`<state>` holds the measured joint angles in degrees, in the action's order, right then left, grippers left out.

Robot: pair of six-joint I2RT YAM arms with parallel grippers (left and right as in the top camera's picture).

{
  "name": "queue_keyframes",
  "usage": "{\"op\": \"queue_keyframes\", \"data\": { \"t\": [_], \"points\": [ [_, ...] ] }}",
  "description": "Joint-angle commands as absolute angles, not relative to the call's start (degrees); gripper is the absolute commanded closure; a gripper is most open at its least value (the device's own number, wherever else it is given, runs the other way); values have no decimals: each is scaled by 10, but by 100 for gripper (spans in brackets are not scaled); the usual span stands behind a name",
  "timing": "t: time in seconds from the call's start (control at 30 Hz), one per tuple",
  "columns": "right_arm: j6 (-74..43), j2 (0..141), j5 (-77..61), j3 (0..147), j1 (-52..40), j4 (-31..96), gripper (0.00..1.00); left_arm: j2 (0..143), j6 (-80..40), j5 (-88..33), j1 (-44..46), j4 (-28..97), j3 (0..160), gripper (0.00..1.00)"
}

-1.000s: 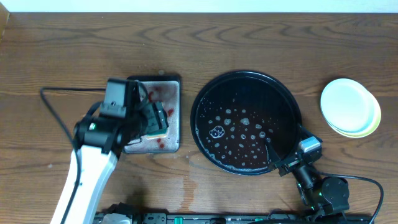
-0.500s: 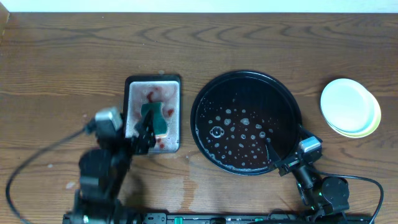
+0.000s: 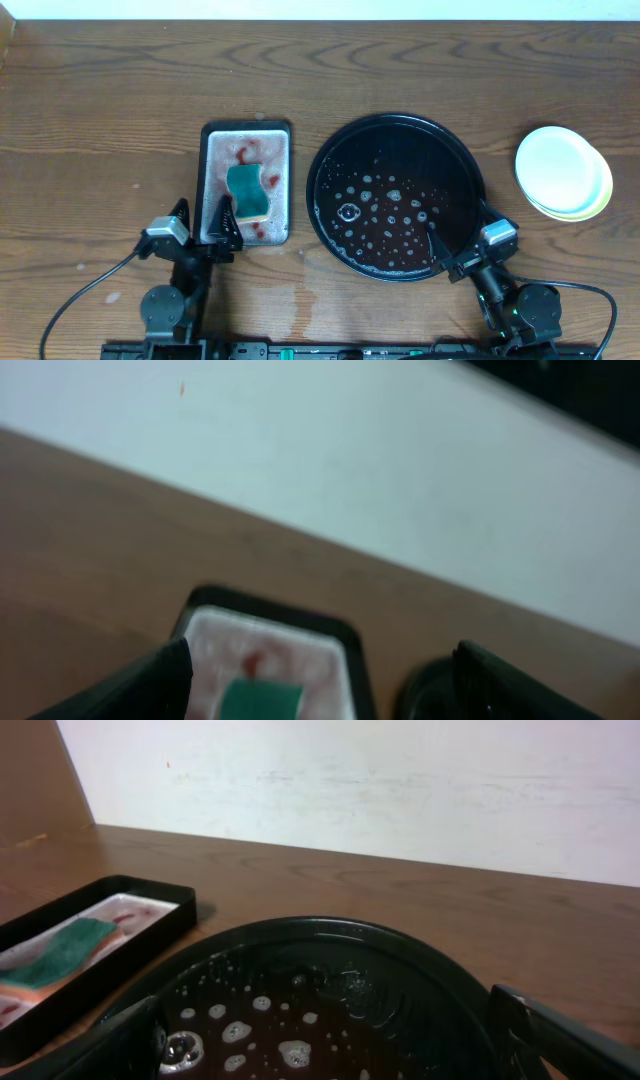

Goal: Clean dirty plates on tray and stack at the side

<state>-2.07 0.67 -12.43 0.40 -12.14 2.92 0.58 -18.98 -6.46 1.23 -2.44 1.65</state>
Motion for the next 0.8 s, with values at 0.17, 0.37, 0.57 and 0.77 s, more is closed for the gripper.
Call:
{"op": "queue_keyframes", "data": {
  "t": [0.17, 0.37, 0.57, 0.77],
  "points": [
    [-12, 3, -122, 3, -113, 31, 1, 1, -178, -54, 14, 27, 2, 17],
    [-12, 3, -122, 3, -113, 32, 1, 1, -178, -53, 14, 36, 2, 17],
    [-12, 3, -122, 3, -113, 31, 1, 3, -178, -53, 14, 36, 2, 17],
    [-12, 3, -122, 3, -113, 31, 1, 3, -178, -53, 14, 36, 2, 17]
  ]
}}
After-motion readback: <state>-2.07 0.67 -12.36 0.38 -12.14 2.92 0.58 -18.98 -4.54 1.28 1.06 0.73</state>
